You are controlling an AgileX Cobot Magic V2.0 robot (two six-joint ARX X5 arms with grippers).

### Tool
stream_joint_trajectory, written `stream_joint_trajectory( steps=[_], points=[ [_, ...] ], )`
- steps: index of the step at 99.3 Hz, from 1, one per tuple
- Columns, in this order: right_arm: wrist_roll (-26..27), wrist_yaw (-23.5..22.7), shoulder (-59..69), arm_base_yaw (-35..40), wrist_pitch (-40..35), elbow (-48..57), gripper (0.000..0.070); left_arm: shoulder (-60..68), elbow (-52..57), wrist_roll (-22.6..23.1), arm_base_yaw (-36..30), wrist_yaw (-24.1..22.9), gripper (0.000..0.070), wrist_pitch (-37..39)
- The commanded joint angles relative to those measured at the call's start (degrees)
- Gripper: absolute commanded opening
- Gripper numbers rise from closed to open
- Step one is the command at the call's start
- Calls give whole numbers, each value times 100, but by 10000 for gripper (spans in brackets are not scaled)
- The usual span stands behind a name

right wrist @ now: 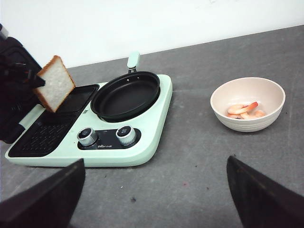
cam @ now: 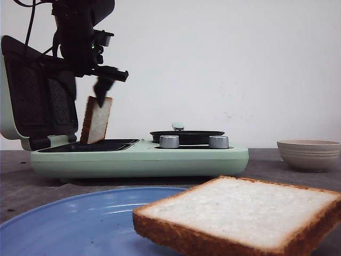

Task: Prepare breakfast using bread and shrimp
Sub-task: 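Carry the bread slice with the left gripper onto the sandwich press plate, then grasp the remaining bread slice on the plate with the right gripper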

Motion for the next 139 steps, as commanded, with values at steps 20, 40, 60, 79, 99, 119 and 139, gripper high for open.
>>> stream_joint_trajectory(
  steps=[20, 40, 60, 79, 99, 119, 139],
  points=[
    [-79, 0, 22, 9, 33, 76, 589, 133, 479, 13, -168, -31, 678, 111],
    [-77, 0, 22, 9, 33, 76, 589, 131, 933, 2, -208, -31, 672, 55],
    [-35, -7, 35, 9, 33, 76, 588, 107, 1493, 2, -236, -28, 0, -597],
    [-15, -385, 409, 9, 39, 76, 470, -192, 1598, -55, -232, -7, 10, -981],
    [98, -1213, 1440, 9, 35, 76, 468, -903, 1598, -190, -232, 348, 10, -1309],
    [127, -2559, 2940, 9, -105, 76, 471, -1836, 1596, -188, -236, 896, 10, -1626],
    [-94, -3335, 4680, 264, -94, 76, 542, -3082, 1593, -192, -393, 1327, 10, -1954]
  ],
)
